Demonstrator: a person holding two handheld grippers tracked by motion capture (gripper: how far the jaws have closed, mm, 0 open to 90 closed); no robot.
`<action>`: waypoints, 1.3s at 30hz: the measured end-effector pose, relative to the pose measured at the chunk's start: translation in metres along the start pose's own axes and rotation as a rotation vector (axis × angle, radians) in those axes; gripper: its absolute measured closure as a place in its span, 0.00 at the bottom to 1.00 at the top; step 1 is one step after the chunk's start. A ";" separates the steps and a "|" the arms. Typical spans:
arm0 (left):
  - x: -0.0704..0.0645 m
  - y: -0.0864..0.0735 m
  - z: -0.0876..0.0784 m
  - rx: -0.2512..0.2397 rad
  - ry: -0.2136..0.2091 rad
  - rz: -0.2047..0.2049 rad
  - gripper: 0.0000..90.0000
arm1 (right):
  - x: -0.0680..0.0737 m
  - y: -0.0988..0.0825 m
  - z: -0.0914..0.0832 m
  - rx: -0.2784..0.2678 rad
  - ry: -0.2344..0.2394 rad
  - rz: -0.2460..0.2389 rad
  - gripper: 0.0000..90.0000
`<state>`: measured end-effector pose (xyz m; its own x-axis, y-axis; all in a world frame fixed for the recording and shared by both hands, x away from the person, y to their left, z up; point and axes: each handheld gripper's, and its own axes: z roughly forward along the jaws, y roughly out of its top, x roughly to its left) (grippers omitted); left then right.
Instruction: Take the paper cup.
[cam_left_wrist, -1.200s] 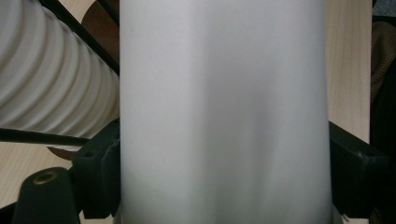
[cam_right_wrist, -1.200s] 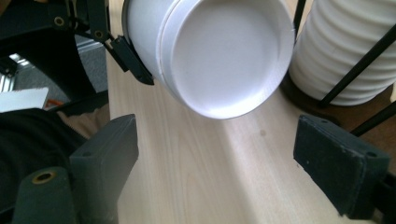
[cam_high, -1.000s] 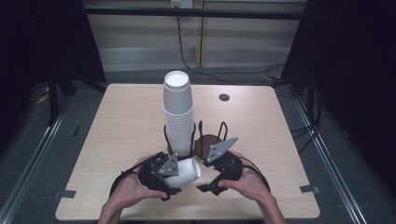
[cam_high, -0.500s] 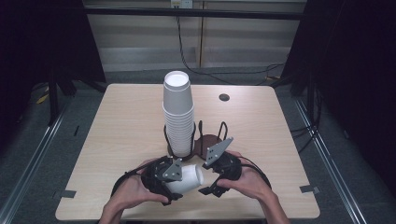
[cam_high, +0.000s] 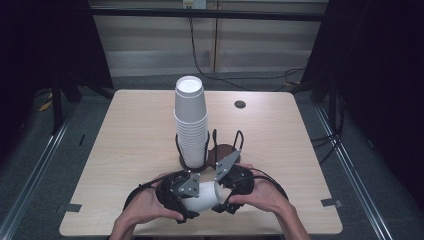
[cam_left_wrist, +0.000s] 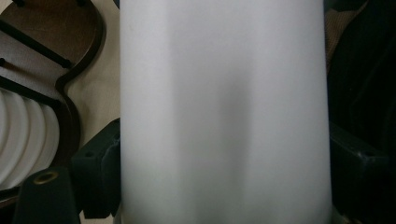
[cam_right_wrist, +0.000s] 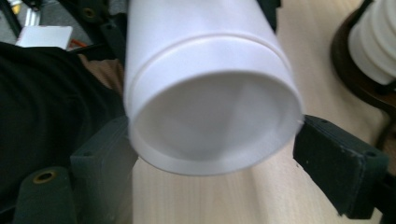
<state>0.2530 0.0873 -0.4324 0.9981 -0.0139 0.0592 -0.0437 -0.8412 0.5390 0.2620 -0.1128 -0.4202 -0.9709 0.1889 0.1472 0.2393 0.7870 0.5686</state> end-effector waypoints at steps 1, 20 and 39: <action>0.000 0.001 0.000 0.003 -0.003 0.008 0.17 | 0.000 0.001 0.001 0.000 0.004 -0.007 0.16; -0.002 0.003 0.005 -0.041 -0.031 0.005 0.17 | 0.003 0.007 0.006 -0.018 0.054 -0.036 0.24; 0.000 0.000 0.007 -0.095 -0.018 0.013 0.15 | 0.001 0.003 0.004 0.003 0.061 -0.003 0.26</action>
<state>0.2531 0.0837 -0.4384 0.9980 -0.0352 0.0520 -0.0598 -0.7857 0.6157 0.2617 -0.1077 -0.4211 -0.9692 0.1506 0.1949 0.2366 0.7892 0.5667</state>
